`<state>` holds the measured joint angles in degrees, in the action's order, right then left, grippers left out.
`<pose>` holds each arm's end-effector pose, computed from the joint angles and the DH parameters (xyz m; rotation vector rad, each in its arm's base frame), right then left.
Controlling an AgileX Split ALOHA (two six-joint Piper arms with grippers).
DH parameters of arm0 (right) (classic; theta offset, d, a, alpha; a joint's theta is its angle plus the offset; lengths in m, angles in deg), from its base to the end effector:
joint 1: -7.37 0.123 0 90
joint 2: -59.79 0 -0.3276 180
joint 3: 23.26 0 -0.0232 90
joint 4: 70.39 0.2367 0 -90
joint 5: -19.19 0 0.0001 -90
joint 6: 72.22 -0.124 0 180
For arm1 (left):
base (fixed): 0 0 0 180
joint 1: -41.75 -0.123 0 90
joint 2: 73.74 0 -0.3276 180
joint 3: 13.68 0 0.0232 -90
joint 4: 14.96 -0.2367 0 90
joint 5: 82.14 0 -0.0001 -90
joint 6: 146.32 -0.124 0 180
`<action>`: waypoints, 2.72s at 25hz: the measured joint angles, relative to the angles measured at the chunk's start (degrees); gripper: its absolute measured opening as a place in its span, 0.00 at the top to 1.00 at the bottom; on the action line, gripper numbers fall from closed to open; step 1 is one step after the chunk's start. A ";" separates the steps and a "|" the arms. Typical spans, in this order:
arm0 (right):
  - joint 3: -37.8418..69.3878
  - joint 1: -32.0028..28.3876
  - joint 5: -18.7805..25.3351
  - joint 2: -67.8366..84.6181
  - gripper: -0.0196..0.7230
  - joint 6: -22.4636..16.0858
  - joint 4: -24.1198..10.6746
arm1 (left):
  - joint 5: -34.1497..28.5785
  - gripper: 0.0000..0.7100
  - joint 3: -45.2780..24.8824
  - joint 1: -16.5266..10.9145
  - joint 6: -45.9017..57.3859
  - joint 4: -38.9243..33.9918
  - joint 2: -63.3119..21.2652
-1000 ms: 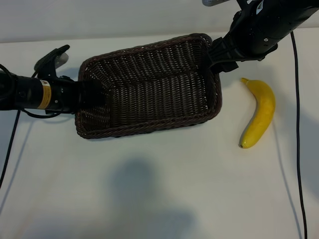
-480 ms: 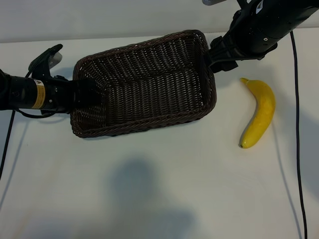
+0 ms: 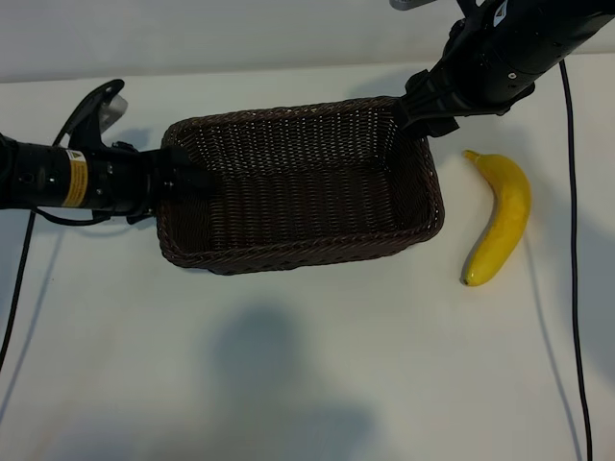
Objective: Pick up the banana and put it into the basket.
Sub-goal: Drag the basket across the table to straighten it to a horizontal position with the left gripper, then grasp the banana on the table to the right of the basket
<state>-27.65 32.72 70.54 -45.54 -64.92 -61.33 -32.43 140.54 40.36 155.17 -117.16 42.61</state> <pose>0.3380 0.1770 0.3082 -0.6629 2.5885 0.2987 0.3447 -0.0840 0.1683 -0.0808 2.5797 -1.1986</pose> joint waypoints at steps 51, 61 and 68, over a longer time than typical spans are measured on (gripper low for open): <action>-6.56 0.00 4.66 0.48 0.16 -8.57 -10.85 | 9.71 0.15 -0.11 -3.30 -12.01 -0.06 -23.76; -6.66 -6.77 6.95 0.23 0.16 -9.28 -11.65 | 10.12 0.15 -2.29 -3.11 -10.99 -0.11 -21.45; -6.77 -12.67 9.47 -3.79 0.16 -4.71 -6.30 | 10.53 0.15 -2.29 -3.11 -10.99 -0.05 -21.45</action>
<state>-34.42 20.04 80.01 -49.33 -69.63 -67.63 -21.90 138.24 37.25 144.18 -117.21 21.16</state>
